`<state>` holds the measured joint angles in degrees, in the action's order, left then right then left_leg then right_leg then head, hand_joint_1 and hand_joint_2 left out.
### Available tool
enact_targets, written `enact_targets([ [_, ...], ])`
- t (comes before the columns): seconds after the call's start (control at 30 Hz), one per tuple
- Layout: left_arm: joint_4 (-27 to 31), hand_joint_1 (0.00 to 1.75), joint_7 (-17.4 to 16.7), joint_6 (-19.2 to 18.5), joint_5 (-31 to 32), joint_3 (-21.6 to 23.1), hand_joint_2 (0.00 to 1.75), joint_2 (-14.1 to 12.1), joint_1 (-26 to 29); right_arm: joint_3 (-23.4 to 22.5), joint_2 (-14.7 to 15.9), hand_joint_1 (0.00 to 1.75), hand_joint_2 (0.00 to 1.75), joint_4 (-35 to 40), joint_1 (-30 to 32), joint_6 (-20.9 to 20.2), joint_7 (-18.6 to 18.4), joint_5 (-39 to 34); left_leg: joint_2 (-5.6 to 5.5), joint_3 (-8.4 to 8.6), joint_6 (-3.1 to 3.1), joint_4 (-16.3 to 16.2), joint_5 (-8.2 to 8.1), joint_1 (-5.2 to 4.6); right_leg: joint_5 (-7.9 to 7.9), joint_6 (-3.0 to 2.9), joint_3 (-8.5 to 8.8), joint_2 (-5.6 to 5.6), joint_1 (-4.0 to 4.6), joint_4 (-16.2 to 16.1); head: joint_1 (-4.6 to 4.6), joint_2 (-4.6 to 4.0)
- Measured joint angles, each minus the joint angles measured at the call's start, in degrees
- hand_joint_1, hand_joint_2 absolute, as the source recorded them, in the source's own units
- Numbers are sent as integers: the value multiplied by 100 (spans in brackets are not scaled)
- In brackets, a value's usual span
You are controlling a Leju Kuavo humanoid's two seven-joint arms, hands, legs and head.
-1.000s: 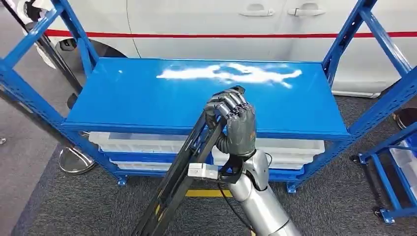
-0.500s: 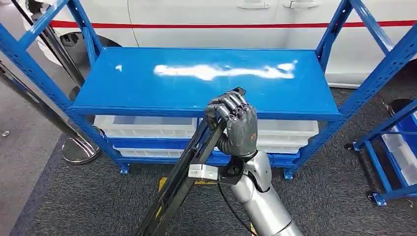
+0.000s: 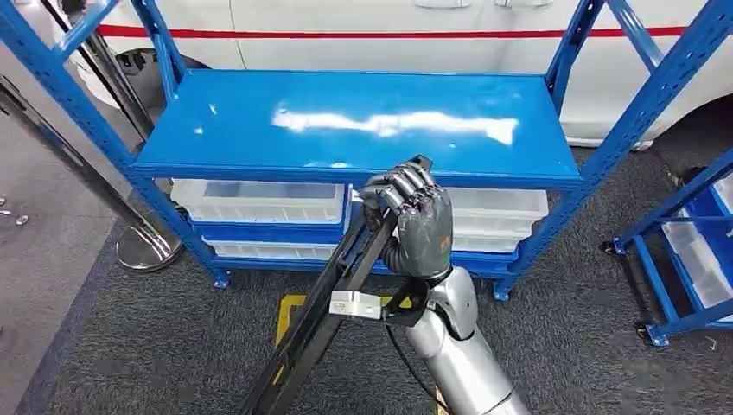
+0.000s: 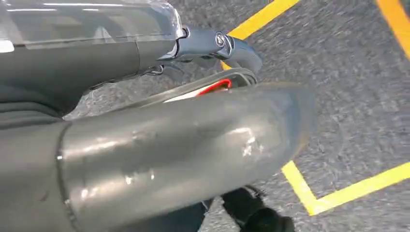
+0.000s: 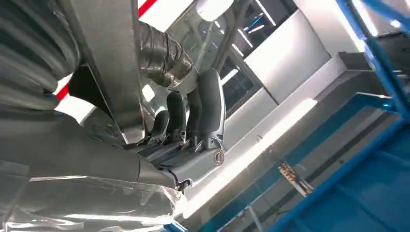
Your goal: Take the parts from the cabinet and place them on the table.
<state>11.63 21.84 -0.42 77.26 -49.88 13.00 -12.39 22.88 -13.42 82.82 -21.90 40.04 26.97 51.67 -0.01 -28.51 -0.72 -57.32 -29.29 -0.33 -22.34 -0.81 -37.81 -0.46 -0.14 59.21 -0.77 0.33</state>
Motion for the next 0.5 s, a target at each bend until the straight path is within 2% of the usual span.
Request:
enact_targets([
  [0.03, 0, 0, -13, 0, 0, 7, 0, 2, -3, 0, -11, 175, 175, -2, -3, 0, 0, 2, -1, -12, -17, 12, 12, -14, 44, 31, -4, -1, -9, -13, -2, 0],
  [0.07, 0, 0, -22, -2, 0, 18, 0, 2, 9, 0, -13, 175, 175, -4, -1, 0, -2, 11, 7, -39, -60, 64, 96, 5, 76, 62, -18, 2, -5, -28, 2, 0],
  [0.1, 0, 0, -33, 0, 0, 26, 0, 9, 6, 0, -11, 175, 175, -7, -4, 0, -2, 20, 49, -45, -93, 114, 179, 45, -26, 84, -55, 22, -13, 31, -2, 0],
  [0.13, 0, 0, -42, 5, -7, 35, 0, 9, -2, 0, -11, 175, 175, -7, -7, 0, -4, 20, 47, -114, -135, 125, 240, 39, -328, 112, -142, 31, -17, 228, 5, 0],
  [0.17, 0, 0, -57, 13, -18, 39, 0, 9, -3, 0, -11, 175, 175, -7, -7, 0, -4, 19, 49, -178, -195, 115, 291, 35, -654, 135, -245, 35, -26, 566, 0, 0],
  [0.2, 0, 0, -61, 15, -28, 44, 0, 9, 3, 0, -11, 175, 175, -11, 0, 0, -4, 19, 52, -253, -189, 107, 338, 32, -955, 159, -368, 37, -31, 1004, 2, 0],
  [0.23, 0, 0, -66, 15, -35, 44, 0, 7, 13, 0, -11, 175, 175, -26, 0, 0, -7, 19, 52, -330, -185, 90, 384, 31, -1120, 180, -459, 36, -36, 1374, 0, 0],
  [0.27, 0, 0, -66, 15, -53, 44, 0, 2, 23, 0, -11, 175, 175, -39, -1, 0, -11, 20, 53, -423, -175, 66, 433, 32, -1105, 198, -488, 36, -49, 1619, 2, 0],
  [0.3, 0, 0, -61, 11, -68, 44, 0, 0, 31, 0, -11, 175, 175, -53, -1, -2, -24, 32, 54, -515, -162, 35, 477, 36, -937, 216, -401, 34, -72, 1623, 0, 0],
  [0.33, 0, 0, -57, -6, -83, 44, 0, 0, 37, 0, -11, 175, 175, -63, -7, 0, -35, 52, 54, -604, -144, -2, 517, 42, -715, 227, -206, 33, -94, 1414, 2, 0],
  [0.37, 0, 0, -57, -17, -87, 50, 0, 2, 44, 0, -11, 175, 175, -66, -18, 0, -46, 68, 52, -691, -115, -50, 546, 51, -537, 234, 90, 32, -113, 1032, 0, 0],
  [0.4, 0, 0, -61, -22, -85, 63, 0, 2, 50, 0, -15, 175, 175, -66, -32, 0, -57, 78, 49, -762, -88, -113, 563, 62, -501, 242, 416, 30, -129, 590, 0, 0],
  [0.43, 0, 0, -70, -22, -85, 77, 0, 2, 54, 0, -26, 175, 175, -66, -50, -2, -66, 89, 47, -843, -58, -174, 573, 36, -726, 242, 631, 35, -111, 236, 4, 0],
  [0.47, 0, 0, -72, -22, -83, 87, 0, 2, 62, 0, -44, 175, 175, -61, -57, -2, -74, 92, 46, -869, -26, -210, 597, 39, -750, 172, 645, 70, -66, 139, -9, 0],
  [0.5, 0, 0, -72, -22, -83, 90, 0, 11, 71, 2, -46, 175, 175, -63, -57, -2, -77, 92, 47, -871, 20, -212, 637, 38, -737, 153, 614, 65, -69, 118, 5, 0],
])
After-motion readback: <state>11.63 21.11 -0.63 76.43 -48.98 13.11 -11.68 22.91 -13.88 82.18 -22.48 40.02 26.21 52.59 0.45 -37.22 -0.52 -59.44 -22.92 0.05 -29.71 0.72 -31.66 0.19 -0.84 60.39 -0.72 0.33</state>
